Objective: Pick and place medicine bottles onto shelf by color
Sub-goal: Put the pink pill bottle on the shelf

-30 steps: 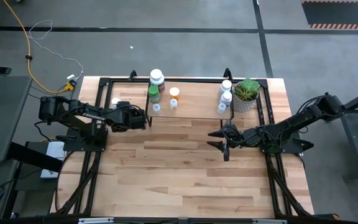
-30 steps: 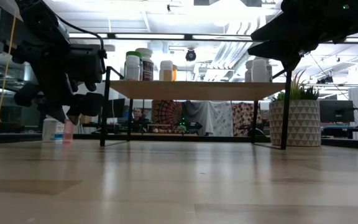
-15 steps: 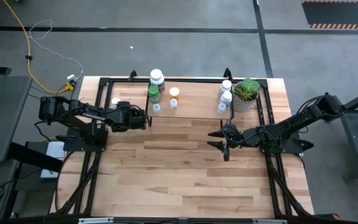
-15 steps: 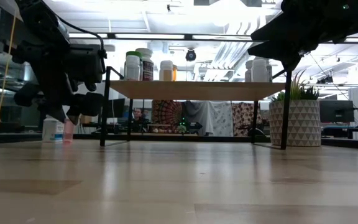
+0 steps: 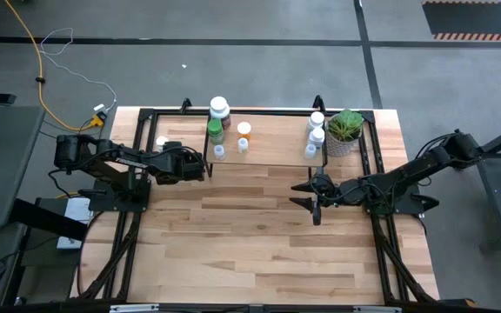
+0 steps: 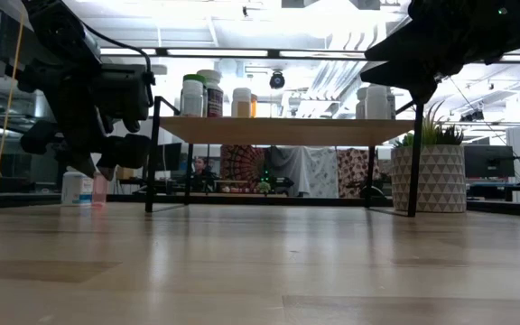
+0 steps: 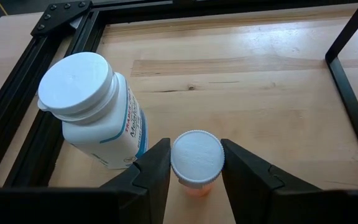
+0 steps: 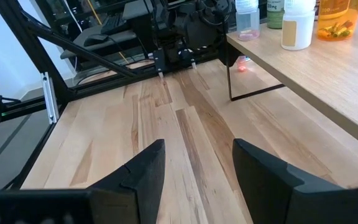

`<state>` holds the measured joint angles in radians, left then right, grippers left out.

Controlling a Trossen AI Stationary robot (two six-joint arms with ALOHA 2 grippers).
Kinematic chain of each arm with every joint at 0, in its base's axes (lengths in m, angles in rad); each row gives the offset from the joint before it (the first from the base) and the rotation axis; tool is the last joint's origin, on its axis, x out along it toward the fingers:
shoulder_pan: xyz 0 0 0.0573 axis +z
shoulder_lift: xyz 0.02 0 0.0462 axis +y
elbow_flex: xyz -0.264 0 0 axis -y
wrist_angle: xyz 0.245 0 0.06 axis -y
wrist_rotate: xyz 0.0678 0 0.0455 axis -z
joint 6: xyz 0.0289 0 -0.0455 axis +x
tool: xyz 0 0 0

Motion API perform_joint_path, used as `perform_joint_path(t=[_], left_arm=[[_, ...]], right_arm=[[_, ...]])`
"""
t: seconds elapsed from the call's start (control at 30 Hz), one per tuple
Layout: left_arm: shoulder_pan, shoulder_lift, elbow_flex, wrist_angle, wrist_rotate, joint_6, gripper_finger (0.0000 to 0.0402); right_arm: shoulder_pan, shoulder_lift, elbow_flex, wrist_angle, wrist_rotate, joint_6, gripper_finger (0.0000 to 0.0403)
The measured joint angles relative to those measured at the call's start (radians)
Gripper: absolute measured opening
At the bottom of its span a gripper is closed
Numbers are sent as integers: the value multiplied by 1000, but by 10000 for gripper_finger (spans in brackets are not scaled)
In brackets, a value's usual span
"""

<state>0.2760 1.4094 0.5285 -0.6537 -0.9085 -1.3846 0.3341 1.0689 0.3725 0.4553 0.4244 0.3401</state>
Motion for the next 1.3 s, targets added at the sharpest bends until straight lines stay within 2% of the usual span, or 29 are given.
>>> perform_joint_path(t=[0.7, 1.0, 1.3], left_arm=[[-3, -20, 3, -2, 8, 24, 122], [-37, -100, 18, -23, 9, 72, 122], [-98, -278, 42, -178, 46, 71, 122]], right_arm=[[0, 0, 0, 0, 0, 0, 179], [0, 0, 0, -3, 0, 0, 179], [0, 0, 0, -3, 0, 0, 179]])
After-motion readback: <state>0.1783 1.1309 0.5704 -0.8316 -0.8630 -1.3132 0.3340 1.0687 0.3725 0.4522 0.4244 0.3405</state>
